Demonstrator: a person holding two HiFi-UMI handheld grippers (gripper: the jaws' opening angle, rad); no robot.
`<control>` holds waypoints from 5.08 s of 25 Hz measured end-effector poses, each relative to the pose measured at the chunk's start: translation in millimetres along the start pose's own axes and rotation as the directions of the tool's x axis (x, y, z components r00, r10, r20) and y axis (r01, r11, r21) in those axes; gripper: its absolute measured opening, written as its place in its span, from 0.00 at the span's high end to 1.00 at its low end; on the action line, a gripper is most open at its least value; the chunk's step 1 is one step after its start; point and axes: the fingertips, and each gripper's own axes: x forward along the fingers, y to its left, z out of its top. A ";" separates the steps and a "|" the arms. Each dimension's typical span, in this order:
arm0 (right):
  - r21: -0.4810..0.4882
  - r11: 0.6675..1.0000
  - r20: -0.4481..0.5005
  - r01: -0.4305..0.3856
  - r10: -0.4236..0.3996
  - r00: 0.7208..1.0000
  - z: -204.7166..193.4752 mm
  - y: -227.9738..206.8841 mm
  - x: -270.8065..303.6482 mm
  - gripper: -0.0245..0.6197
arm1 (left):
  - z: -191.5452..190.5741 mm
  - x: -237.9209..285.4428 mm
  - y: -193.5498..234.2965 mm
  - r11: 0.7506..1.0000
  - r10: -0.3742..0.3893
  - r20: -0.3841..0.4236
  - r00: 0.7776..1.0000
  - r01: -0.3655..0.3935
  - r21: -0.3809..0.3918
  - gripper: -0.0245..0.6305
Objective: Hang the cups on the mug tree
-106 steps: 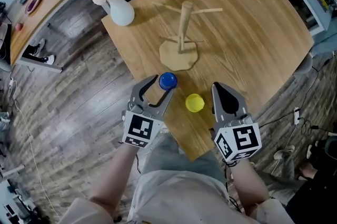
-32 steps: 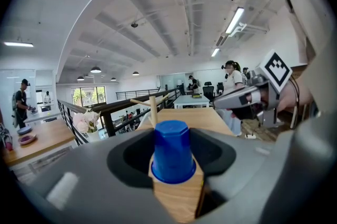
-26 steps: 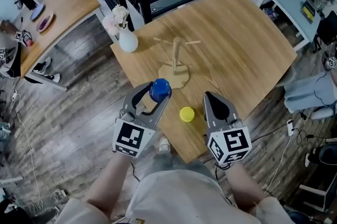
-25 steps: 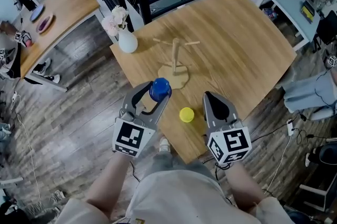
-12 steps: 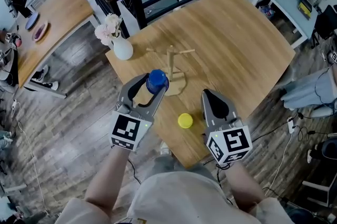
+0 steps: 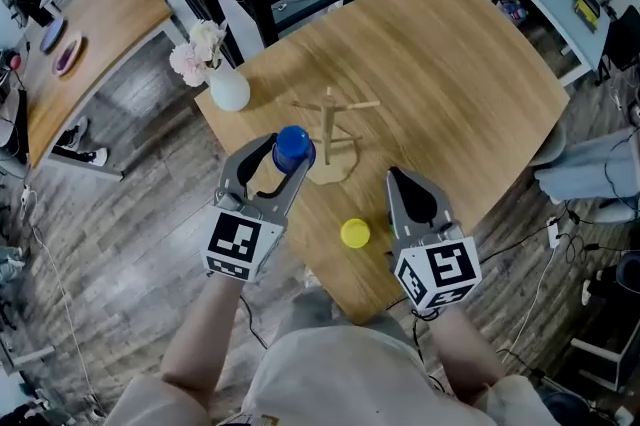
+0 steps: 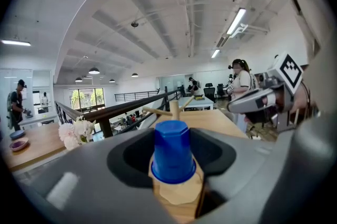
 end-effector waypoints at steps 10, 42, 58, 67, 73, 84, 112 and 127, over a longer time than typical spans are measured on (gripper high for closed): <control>0.012 1.000 -0.059 -0.017 0.017 0.998 -20.4 -7.1 33.5 0.96 | -41.1 34.8 19.3 0.997 0.027 -0.058 0.998 -0.022 0.070 0.65; 0.028 1.000 -0.100 -0.007 0.010 0.995 -42.6 -14.7 44.9 0.96 | -134.9 61.9 28.2 0.994 0.017 -0.205 0.979 -0.038 -0.102 0.61; -0.025 1.000 0.018 0.000 0.001 1.000 13.6 -5.1 -9.1 0.96 | -44.8 5.5 15.9 0.994 0.037 -0.095 0.995 -0.047 -0.101 0.64; -0.047 0.999 0.096 -0.002 0.006 0.995 49.8 4.5 -58.0 0.96 | 41.0 -50.2 -4.7 0.996 0.064 0.060 0.996 -0.060 -0.063 0.68; -0.068 0.998 0.131 -0.013 0.022 0.991 67.1 19.0 -88.4 0.97 | 79.7 -89.5 -27.7 0.999 0.043 0.137 0.990 -0.041 -0.020 0.73; -0.084 0.995 0.111 -0.051 0.060 0.992 60.5 41.2 -130.4 0.96 | 86.7 -123.7 -83.1 1.000 0.000 0.136 0.991 0.001 -0.008 0.75; -0.070 0.997 0.117 -0.027 0.035 0.993 51.5 30.6 -148.0 0.96 | 72.5 -118.6 -114.5 0.996 -0.027 0.122 0.992 0.037 -0.081 0.96; -0.029 0.997 0.009 0.078 -0.077 0.997 -8.6 -51.1 -121.3 0.77 | 44.1 -17.3 -139.3 0.989 -0.147 0.087 0.985 0.148 -0.002 0.96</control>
